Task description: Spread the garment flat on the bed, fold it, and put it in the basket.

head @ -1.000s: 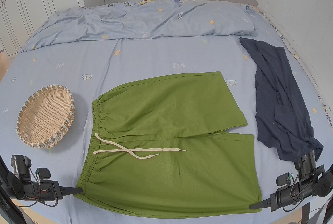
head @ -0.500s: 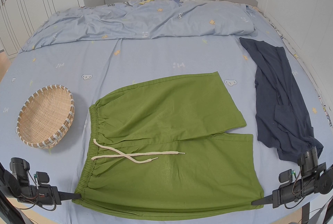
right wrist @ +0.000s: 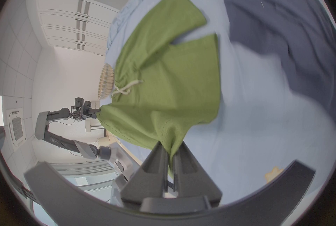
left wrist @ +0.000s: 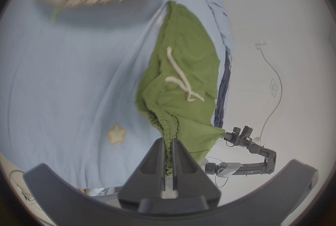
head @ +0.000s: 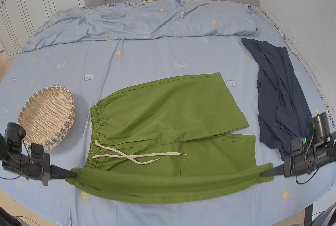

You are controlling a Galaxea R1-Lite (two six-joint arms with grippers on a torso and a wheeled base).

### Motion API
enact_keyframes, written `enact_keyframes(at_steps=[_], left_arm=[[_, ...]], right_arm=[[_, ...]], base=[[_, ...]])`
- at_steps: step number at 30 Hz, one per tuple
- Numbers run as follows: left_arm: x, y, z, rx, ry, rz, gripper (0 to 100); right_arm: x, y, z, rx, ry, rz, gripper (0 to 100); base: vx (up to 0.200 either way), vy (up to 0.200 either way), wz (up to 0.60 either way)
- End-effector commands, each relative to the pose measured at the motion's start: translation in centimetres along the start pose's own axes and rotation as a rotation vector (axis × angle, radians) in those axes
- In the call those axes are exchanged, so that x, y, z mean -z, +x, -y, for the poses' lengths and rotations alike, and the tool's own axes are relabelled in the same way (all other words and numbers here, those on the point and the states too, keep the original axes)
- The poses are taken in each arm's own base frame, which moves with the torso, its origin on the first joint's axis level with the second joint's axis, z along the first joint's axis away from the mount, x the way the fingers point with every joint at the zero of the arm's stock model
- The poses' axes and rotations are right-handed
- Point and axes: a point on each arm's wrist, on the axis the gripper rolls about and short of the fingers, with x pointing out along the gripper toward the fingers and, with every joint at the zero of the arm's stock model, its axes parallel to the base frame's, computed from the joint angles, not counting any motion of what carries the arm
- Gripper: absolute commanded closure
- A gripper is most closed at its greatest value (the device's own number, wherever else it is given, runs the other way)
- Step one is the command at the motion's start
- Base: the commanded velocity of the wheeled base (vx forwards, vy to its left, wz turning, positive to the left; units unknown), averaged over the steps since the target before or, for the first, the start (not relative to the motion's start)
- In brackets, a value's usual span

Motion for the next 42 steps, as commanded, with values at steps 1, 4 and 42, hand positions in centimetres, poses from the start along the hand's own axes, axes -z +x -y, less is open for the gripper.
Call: enact_keyframes(at_steps=[1, 4, 42], left_arm=[[-6.2, -1.0, 4.5, 0.025, 0.071, 0.023, 100], [-8.2, -0.9, 5.2, 0.029, 0.083, 0.026, 100], [-17.3, -0.8, 6.3, 0.028, 0.086, 0.035, 100]], right_arm=[[-6.1, -4.1, -4.7, -0.032, -0.09, 0.128, 100], [-7.8, -4.2, -5.3, -0.035, -0.1, 0.142, 100], [-22.3, -2.7, -8.5, 0.01, -0.176, 0.24, 100]], base=[[0.0, 0.0, 0.0], [0.0, 0.0, 0.0], [0.0, 0.0, 0.0]])
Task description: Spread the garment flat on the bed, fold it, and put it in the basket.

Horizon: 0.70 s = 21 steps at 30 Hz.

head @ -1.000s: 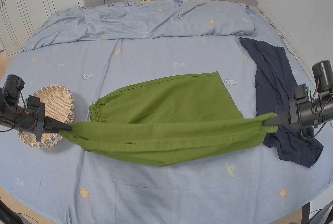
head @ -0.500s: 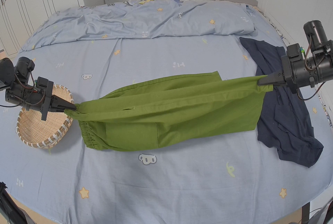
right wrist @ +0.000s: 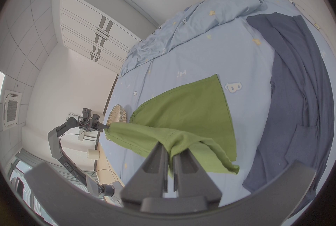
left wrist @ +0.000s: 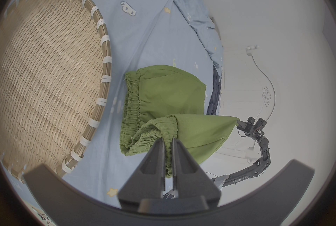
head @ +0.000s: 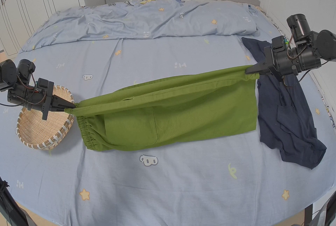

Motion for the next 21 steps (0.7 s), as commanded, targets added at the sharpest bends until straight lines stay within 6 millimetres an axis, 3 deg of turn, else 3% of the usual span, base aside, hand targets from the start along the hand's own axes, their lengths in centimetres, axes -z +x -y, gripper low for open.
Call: enact_keyframes(at_steps=[1, 6, 8, 12, 15, 21], left_arm=[[-0.3, 0.1, -0.5, -0.004, -0.008, 0.003, 100], [-0.3, 0.3, -0.5, -0.003, -0.005, -0.004, 100], [-0.3, 0.6, -0.5, -0.002, -0.005, -0.01, 100], [-0.4, 0.7, -0.6, -0.002, -0.006, -0.012, 100], [-0.3, 0.7, -0.6, -0.002, -0.008, -0.015, 100], [-0.1, 0.7, -0.5, -0.001, -0.006, -0.018, 100]], right_arm=[[-1.0, 1.1, 0.6, -0.001, 0.0, 0.008, 100], [-0.8, 0.5, -0.7, -0.013, 0.016, -0.019, 100], [-0.2, -1.1, -2.8, -0.038, -0.01, -0.025, 100], [0.5, -3.3, -4.5, -0.055, -0.027, -0.014, 100], [1.9, -5.9, -6.9, -0.085, -0.06, -0.002, 100], [4.0, -7.8, -7.8, -0.091, -0.069, -0.017, 100]], base=[[0.0, 0.0, 0.0], [0.0, 0.0, 0.0], [0.0, 0.0, 0.0], [0.0, 0.0, 0.0], [0.0, 0.0, 0.0], [0.0, 0.0, 0.0]])
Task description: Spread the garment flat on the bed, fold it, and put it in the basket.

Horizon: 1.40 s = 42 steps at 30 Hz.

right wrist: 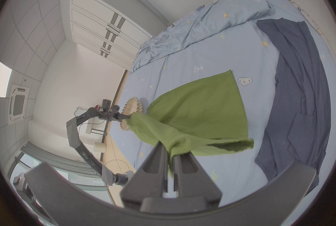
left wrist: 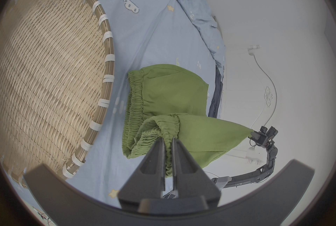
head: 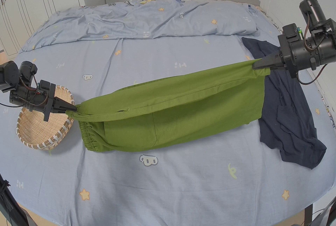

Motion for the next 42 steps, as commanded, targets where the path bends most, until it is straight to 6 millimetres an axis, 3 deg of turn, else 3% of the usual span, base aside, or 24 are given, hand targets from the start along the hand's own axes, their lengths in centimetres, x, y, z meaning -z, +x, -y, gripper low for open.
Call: enact_keyframes(at_steps=[1, 6, 13, 22, 30, 36, 42], left_arm=[[0.2, 0.0, 0.1, 0.001, 0.0, -0.003, 100], [0.2, 0.0, 0.2, 0.002, 0.002, -0.001, 100], [0.0, -0.2, 0.1, 0.002, 0.001, 0.006, 100], [-0.3, -0.3, -0.1, 0.011, 0.011, 0.022, 100], [-0.6, -0.1, -0.3, 0.013, 0.019, 0.029, 100], [-1.0, 0.1, -0.8, 0.013, 0.029, 0.042, 100], [-1.5, 0.7, -1.3, 0.015, 0.039, 0.052, 100]], right_arm=[[2.3, -2.8, -2.1, -0.021, -0.031, 0.01, 100], [3.7, -2.6, -1.5, -0.012, -0.015, -0.021, 100], [2.9, -1.7, -0.5, -0.005, -0.018, 0.016, 100], [0.1, 3.4, 3.1, 0.015, 0.015, 0.009, 100], [-2.0, 5.7, 5.3, 0.015, -0.006, 0.057, 100], [-4.2, 8.3, 8.3, 0.032, -0.015, 0.106, 100], [-4.9, 9.6, 10.1, 0.041, -0.016, 0.114, 100]], base=[[0.0, 0.0, 0.0], [0.0, 0.0, 0.0], [0.0, 0.0, 0.0], [0.0, 0.0, 0.0], [0.0, 0.0, 0.0], [0.0, 0.0, 0.0], [0.0, 0.0, 0.0]])
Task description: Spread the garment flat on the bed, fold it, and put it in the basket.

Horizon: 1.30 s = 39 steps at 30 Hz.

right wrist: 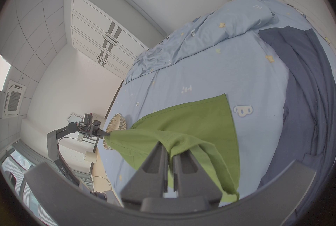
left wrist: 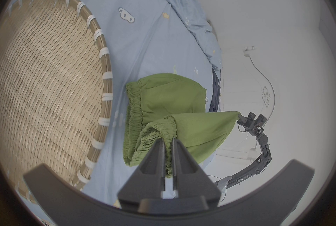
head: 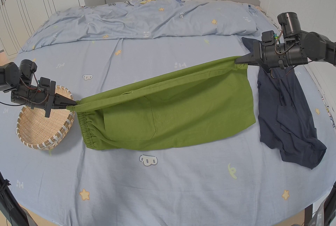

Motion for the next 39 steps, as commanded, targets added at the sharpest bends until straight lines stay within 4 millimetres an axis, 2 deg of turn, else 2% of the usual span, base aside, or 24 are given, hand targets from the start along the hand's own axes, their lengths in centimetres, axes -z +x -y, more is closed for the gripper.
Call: enact_keyframes(at_steps=[1, 9, 18, 19, 23, 24, 29, 34, 36, 39], left_arm=[[-0.5, 0.9, -0.6, -0.001, -0.004, 0.0, 100], [-1.2, 1.3, -0.7, 0.007, -0.008, 0.004, 100], [-1.6, 1.5, -0.8, 0.008, -0.002, 0.009, 100], [-1.7, 1.5, -0.8, 0.008, 0.0, 0.009, 0], [-1.9, 1.8, -1.2, 0.008, -0.004, 0.006, 0], [-1.9, 1.9, -1.2, 0.008, -0.004, 0.006, 0], [-2.3, 2.3, -1.6, 0.009, -0.004, 0.004, 0], [-2.1, 2.5, -0.9, 0.015, 0.001, -0.008, 0], [-1.8, 2.4, -0.3, 0.018, 0.008, -0.013, 0], [-0.6, 2.1, 2.6, 0.04, 0.06, -0.026, 0]], right_arm=[[-0.1, 2.6, 2.9, 0.016, 0.009, -0.008, 100], [-0.5, 4.0, 4.0, 0.014, -0.005, 0.01, 100], [-0.6, 4.3, 5.1, 0.026, -0.002, 0.024, 100], [-0.6, 4.4, 5.1, 0.025, -0.003, 0.026, 100], [-0.5, 4.8, 5.7, 0.027, 0.002, 0.024, 100], [-0.5, 5.0, 5.8, 0.026, 0.002, 0.028, 0], [-0.1, 6.1, 6.1, 0.021, 0.005, 0.014, 0], [0.2, 6.6, 5.8, 0.014, 0.003, 0.0, 0], [0.2, 6.7, 5.5, 0.01, 0.005, -0.006, 0], [0.4, 6.7, 5.2, 0.008, 0.012, -0.017, 0]], base=[[0.0, 0.0, 0.0], [0.0, 0.0, 0.0], [0.0, 0.0, 0.0], [0.0, 0.0, 0.0], [0.0, 0.0, 0.0], [0.0, 0.0, 0.0], [0.0, 0.0, 0.0], [0.0, 0.0, 0.0], [0.0, 0.0, 0.0], [0.0, 0.0, 0.0]])
